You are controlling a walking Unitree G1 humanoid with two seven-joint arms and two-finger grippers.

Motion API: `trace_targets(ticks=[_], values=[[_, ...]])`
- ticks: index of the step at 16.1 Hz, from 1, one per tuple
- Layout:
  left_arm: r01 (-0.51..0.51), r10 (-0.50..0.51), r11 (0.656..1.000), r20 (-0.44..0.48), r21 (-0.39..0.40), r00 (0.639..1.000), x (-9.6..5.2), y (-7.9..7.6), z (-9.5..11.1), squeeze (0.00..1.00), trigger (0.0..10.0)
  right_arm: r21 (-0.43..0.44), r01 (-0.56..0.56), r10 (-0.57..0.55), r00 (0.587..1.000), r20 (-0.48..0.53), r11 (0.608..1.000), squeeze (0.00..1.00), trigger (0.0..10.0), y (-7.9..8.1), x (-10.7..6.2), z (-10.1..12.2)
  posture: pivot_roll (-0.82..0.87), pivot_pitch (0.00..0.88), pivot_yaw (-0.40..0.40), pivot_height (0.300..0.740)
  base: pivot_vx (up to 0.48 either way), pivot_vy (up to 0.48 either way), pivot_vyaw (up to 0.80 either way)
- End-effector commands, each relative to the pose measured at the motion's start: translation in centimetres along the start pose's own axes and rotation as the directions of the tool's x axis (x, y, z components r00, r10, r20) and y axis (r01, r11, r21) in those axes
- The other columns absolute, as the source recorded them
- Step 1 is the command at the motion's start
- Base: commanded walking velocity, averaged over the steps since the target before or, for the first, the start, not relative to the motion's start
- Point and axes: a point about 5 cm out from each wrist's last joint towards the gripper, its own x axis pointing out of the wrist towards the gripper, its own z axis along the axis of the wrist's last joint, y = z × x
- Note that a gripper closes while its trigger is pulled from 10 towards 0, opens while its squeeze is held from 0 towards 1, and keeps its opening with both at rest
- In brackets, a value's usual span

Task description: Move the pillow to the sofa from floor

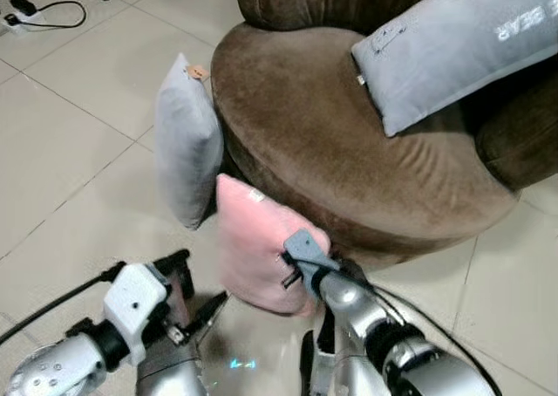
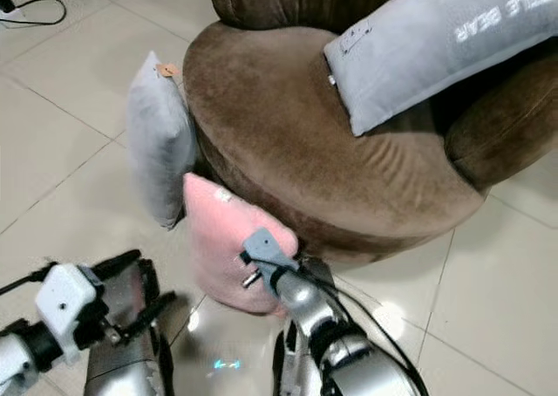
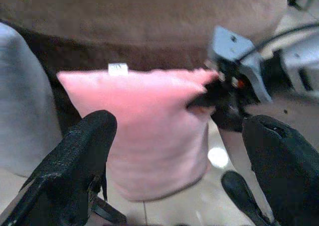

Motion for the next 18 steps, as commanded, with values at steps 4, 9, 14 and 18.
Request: trace_targets(ticks=[4,9,14,18], values=[[-0.156,0.155,0.987,-0.022,-0.048,0.988,-1.5,1.0,-1.1,0.00,10.0,0.243,-0.075,-0.002,0.954,0.301,0.967,0.00,0.0,-2.0,-2.0,2.5,0.15,0.000,-0.099,0.495,0.000,0.000,0.00],[-0.375,0.374,0.927,0.109,-0.012,0.921,2.9,4.5,0.1,0.00,10.0,0.350,-0.029,-0.153,0.864,0.479,0.936,0.00,0.0,-4.8,-8.4,4.0,0.08,0.000,-0.047,0.495,0.000,0.000,0.00],[-0.488,0.493,0.870,0.157,-0.071,0.856,4.5,4.6,0.8,0.00,10.0,0.410,0.049,-0.273,0.816,0.510,0.911,0.00,10.0,-6.7,-12.8,6.9,0.05,0.000,-0.068,0.525,0.000,0.000,0.00],[-0.516,0.515,0.856,0.124,-0.025,0.848,5.1,4.6,1.1,0.00,10.0,0.481,0.090,-0.370,0.766,0.526,0.872,0.00,10.0,-9.3,-14.1,10.7,0.04,0.000,-0.063,0.565,0.000,0.000,0.00]])
